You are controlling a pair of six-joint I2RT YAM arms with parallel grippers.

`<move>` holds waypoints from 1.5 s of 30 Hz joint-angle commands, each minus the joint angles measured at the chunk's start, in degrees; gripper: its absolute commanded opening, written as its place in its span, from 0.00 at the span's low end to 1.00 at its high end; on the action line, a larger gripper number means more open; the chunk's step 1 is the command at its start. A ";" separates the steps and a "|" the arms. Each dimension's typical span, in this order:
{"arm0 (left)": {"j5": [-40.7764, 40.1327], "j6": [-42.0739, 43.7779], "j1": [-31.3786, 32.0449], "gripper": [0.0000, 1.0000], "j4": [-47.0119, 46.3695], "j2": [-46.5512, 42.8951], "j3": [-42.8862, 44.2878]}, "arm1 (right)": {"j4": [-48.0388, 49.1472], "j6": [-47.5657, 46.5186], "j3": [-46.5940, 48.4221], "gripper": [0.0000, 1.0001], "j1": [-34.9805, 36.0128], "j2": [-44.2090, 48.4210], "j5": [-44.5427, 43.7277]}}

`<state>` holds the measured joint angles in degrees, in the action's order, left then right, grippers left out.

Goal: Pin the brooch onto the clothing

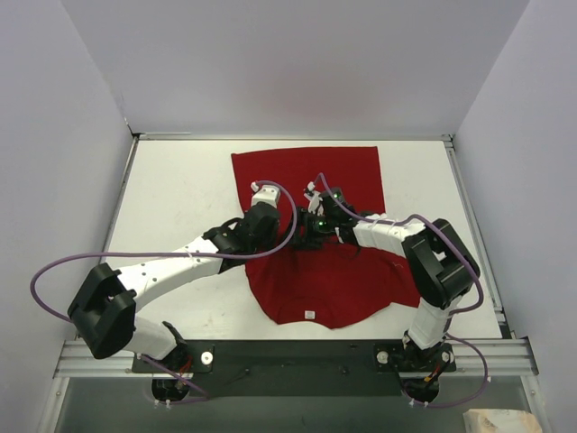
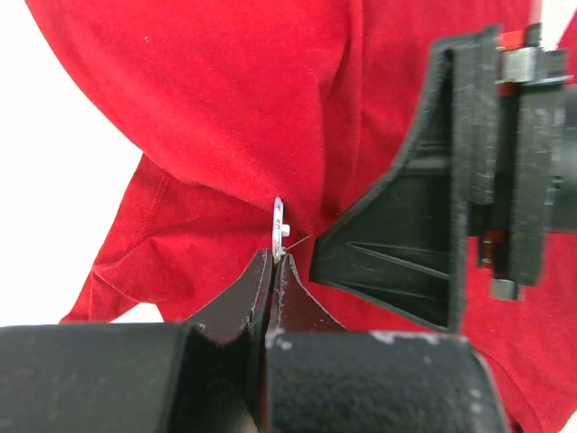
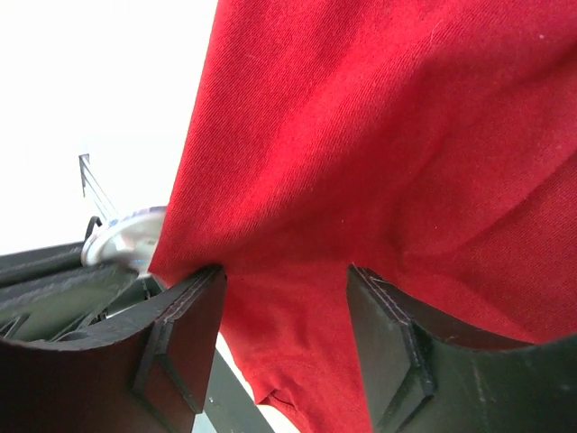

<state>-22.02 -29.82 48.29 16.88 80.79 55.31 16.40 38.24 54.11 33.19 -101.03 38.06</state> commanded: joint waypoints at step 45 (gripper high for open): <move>20.34 3.54 -7.25 0.00 -17.50 -12.68 -10.13 | -2.87 -10.36 -4.96 0.68 -4.62 19.19 2.98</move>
<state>-5.72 -28.16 41.87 3.11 70.32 45.80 13.13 33.30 52.21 30.37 -88.88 39.94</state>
